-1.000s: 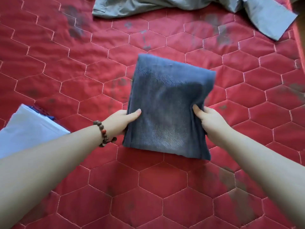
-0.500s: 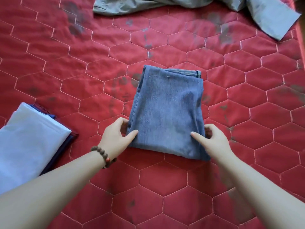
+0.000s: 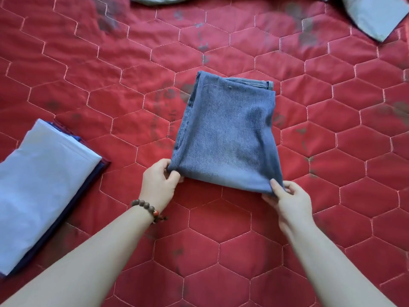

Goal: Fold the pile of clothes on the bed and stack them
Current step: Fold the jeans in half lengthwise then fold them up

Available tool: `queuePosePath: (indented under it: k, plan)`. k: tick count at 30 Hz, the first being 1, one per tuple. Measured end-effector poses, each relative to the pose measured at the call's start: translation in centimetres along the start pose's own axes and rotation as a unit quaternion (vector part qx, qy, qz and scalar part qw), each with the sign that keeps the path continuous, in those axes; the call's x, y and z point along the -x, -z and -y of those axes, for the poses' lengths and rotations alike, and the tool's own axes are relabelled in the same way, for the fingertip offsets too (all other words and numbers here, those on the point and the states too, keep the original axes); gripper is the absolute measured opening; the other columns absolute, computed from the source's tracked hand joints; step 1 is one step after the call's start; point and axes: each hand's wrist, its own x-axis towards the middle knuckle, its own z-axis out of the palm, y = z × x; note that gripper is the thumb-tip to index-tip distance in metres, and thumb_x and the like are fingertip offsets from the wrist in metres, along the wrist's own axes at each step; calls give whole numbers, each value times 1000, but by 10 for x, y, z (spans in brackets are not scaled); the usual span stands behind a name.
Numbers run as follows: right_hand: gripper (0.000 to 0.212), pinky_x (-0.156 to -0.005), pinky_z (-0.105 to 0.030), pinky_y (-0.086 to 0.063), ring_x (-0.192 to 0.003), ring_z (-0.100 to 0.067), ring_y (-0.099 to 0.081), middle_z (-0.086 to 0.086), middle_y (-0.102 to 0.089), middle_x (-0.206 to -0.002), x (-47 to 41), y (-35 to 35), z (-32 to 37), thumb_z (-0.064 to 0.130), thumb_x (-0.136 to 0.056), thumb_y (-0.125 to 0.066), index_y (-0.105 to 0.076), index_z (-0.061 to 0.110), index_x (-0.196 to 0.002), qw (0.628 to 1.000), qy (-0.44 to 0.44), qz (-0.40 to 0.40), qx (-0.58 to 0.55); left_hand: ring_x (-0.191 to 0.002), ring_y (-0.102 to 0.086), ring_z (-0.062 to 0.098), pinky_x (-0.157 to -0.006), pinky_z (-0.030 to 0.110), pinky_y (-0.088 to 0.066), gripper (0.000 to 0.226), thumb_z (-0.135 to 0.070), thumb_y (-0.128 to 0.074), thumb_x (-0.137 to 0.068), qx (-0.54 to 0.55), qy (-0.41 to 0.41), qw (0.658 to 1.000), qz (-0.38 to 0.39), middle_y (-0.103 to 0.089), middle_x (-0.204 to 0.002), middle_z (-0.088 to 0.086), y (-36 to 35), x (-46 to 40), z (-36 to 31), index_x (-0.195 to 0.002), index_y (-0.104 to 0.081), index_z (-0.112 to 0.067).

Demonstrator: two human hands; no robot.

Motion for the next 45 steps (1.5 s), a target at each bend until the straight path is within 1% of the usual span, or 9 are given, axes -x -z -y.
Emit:
queuePosePath:
  k: [5, 11, 15, 18, 22, 32, 37, 40, 45]
  plan:
    - [13, -79, -35, -51, -78, -18, -60, -3, -65, -77, -15, 24, 14, 21, -89, -66, -69, 15, -77, 990, 134, 8, 37, -54, -61, -5, -53, 7, -40, 18, 2, -57, -85, 17, -42, 999, -16, -71, -68, -1, 13, 6, -9, -89, -69, -11]
    - [25, -77, -44, -52, -70, -29, -66, 0, -67, -61, -12, 32, -26, 17, -90, -63, -70, 17, -66, 990, 32, -40, 129, -64, -70, 13, -69, 20, -52, 9, -8, -70, -86, 40, 62, 996, 59, -73, -66, 7, 6, 20, 19, -79, -71, -14]
    - [28, -62, -34, -36, -65, -34, -57, -20, -56, -63, -12, 34, -13, 17, -92, -57, -67, -4, -76, 966, 46, -46, 249, -67, -63, 12, -65, 22, -45, 17, -24, -75, -82, -95, 17, 993, 71, -68, -69, 1, 6, 20, 22, -68, -67, -17]
    - [30, -60, -35, -32, -67, -30, -48, -11, -52, -63, -14, 30, 7, 25, -88, -53, -58, 12, -61, 933, 80, -7, 350, -78, -55, 10, -71, 22, -37, 18, -27, -75, -79, -156, -15, 985, 67, -60, -83, -3, 6, 11, 19, -68, -66, -16]
    - [32, -80, -30, -40, -100, -23, -60, -6, -69, -102, -31, -5, 42, 38, -94, -57, -69, 10, -106, 928, 170, 31, 329, -78, -50, 16, -66, 26, -31, 38, -48, -71, -80, -192, -40, 979, 46, -54, -85, 1, -10, -7, 1, -77, -55, -13]
    - [35, -70, -24, -30, -92, -20, -54, -1, -59, -97, -85, -78, 94, 37, -93, -59, -53, 8, -110, 918, 246, 20, 311, -99, -60, 26, -73, 25, -33, 38, -43, -60, -91, -101, -28, 988, -117, -66, -103, 5, -38, -58, -49, -111, -57, -11]
    - [18, -62, -30, -25, -71, -24, -45, 2, -49, -68, -87, -86, 114, 23, -99, -48, -45, 11, -86, 881, 377, -8, 286, -81, -55, 30, -64, 28, -23, 25, -25, -47, -100, -43, -74, 979, -186, -55, -76, 5, -42, -96, -76, -81, -50, -10]
    - [19, -69, -33, -30, -87, -31, -54, -8, -58, -89, -93, -93, 114, 28, -99, -47, -51, 9, -103, 877, 353, -40, 322, -92, -55, 33, -71, 35, -30, 18, -23, -44, -100, -87, -32, 967, -235, -60, -97, 14, -41, -99, -77, -90, -50, -10]
    - [41, -101, -43, -37, -118, -32, -48, -20, -58, -125, -89, -125, 96, 13, -85, -46, -58, 1, -122, 718, 558, -37, 415, -123, -46, 30, -101, 41, -31, 43, -14, -43, -85, -269, -343, 870, -230, -54, -130, 17, -60, -105, -74, -123, -55, -2]
